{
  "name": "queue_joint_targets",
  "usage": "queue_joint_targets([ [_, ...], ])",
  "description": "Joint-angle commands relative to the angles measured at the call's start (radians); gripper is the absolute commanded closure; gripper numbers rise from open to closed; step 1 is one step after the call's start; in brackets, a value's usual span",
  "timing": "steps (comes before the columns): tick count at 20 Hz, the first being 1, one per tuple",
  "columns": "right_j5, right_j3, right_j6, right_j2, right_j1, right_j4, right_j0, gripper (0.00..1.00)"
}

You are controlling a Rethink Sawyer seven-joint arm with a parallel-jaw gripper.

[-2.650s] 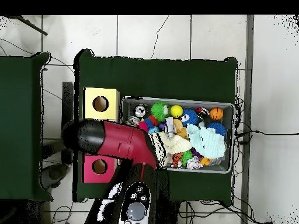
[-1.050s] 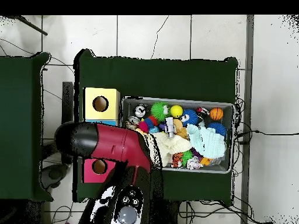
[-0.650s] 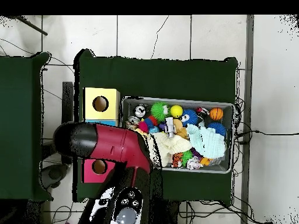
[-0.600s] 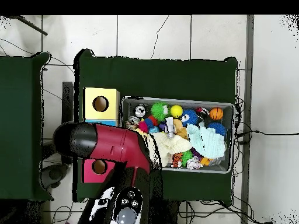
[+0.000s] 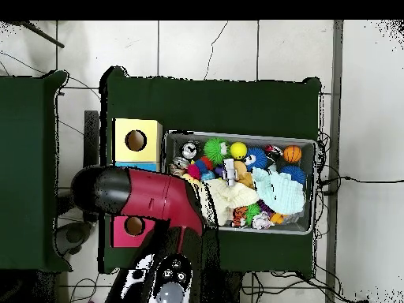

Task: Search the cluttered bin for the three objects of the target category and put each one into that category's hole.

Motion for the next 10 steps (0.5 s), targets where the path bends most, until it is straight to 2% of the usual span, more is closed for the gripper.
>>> queue_joint_targets([
  [1,-0.033,0.103,0.135,0.059,0.024,-0.014,-0.014,0.0],
  [10,-0.228,0.191,0.127,0.115,0.087,-0.003,-0.013,0.0],
])
